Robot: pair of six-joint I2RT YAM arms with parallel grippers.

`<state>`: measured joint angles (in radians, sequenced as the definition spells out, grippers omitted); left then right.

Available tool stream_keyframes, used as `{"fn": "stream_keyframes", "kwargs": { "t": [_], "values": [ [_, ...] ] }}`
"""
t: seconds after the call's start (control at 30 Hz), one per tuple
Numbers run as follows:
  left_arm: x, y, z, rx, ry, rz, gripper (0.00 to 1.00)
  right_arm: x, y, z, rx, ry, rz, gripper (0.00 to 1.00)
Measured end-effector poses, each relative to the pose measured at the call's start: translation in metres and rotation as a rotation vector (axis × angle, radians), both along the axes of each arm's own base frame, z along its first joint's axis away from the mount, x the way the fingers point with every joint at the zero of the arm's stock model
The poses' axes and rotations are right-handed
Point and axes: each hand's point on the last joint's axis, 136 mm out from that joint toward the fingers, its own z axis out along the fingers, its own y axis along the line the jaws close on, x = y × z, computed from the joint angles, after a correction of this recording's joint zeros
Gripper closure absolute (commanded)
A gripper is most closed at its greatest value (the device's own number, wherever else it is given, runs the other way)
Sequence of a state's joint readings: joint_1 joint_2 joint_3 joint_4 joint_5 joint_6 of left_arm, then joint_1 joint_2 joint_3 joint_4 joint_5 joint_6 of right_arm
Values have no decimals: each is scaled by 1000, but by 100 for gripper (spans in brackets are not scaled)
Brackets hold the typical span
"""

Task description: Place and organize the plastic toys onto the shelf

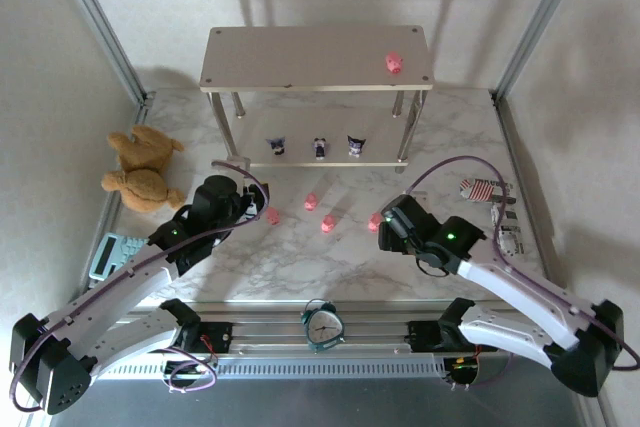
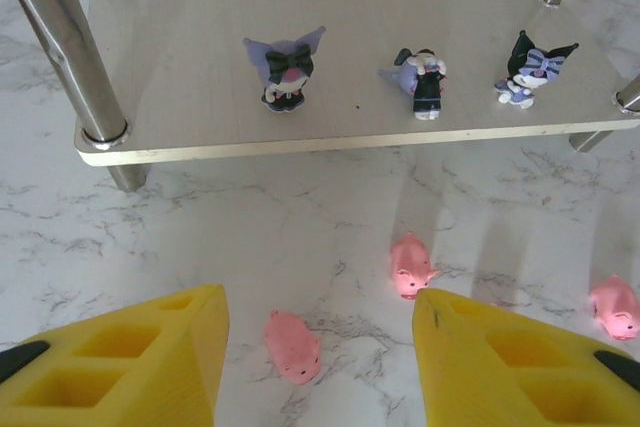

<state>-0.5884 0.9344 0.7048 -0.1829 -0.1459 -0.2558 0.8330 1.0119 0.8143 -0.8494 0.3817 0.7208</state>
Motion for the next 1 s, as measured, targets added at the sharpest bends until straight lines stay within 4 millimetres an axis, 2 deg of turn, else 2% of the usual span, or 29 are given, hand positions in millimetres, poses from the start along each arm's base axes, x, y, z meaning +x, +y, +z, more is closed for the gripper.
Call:
{"fn": "stream_keyframes", "kwargs": {
  "t": [0.27, 0.37, 0.77, 0.9, 1.0],
  "values": [
    [0, 1, 1, -5, -7, 7, 48, 26, 32, -58, -60, 89, -19, 27],
    [-1, 2, 0, -4, -7, 8, 48, 35, 38, -75, -68, 118, -32, 30],
    [-2, 5, -5, -4, -13, 16, 47, 76, 41, -97, -30, 134, -116, 42],
    [-2, 8, -9, 5, -6, 25, 47, 80, 43, -104, -30, 148, -117, 44],
    [-1, 10, -9, 10, -8, 34, 47, 82, 47, -109, -25, 160, -107, 49]
  ]
}}
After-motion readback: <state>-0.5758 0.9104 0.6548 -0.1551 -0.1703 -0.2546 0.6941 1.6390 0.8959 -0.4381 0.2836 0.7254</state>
